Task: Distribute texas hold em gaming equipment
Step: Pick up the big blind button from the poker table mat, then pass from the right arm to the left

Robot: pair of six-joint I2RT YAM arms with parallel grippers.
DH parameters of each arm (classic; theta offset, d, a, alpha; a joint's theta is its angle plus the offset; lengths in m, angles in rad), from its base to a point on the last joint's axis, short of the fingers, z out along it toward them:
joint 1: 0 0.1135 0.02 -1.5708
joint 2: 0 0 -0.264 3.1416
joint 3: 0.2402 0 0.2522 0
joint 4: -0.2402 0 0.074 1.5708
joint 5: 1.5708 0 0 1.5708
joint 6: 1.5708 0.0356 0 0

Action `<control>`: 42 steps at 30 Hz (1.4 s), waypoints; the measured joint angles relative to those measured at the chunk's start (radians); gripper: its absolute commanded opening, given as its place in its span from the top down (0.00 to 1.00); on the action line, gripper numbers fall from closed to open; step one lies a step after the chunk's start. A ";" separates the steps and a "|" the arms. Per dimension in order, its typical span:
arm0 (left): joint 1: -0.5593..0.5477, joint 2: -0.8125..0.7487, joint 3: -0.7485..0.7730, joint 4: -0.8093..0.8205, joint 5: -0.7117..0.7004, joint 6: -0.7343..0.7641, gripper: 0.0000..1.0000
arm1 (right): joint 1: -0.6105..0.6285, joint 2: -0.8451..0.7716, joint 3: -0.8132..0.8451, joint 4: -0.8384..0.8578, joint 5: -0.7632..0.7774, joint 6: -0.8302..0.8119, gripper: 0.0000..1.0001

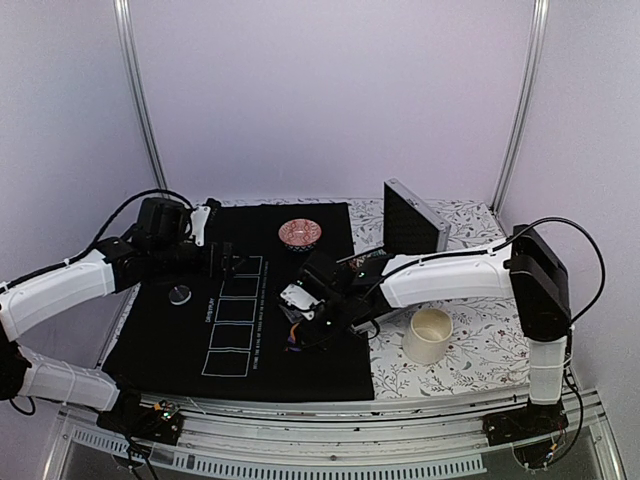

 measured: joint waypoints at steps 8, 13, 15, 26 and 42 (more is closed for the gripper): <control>-0.031 -0.044 -0.042 0.023 0.135 -0.025 0.13 | 0.000 -0.185 -0.120 0.088 0.031 -0.070 0.65; -0.069 -0.061 -0.092 0.109 0.269 -0.078 0.15 | 0.000 -0.303 -0.202 0.175 0.066 -0.122 0.66; -0.093 -0.057 -0.120 0.161 0.336 -0.111 0.15 | 0.001 -0.334 -0.223 0.212 0.078 -0.139 0.66; -0.211 0.066 -0.133 0.341 0.492 -0.196 0.22 | 0.001 -0.354 -0.246 0.312 0.103 -0.183 0.67; -0.214 0.154 -0.119 0.421 0.507 -0.238 0.65 | 0.015 -0.354 -0.251 0.331 0.102 -0.214 0.67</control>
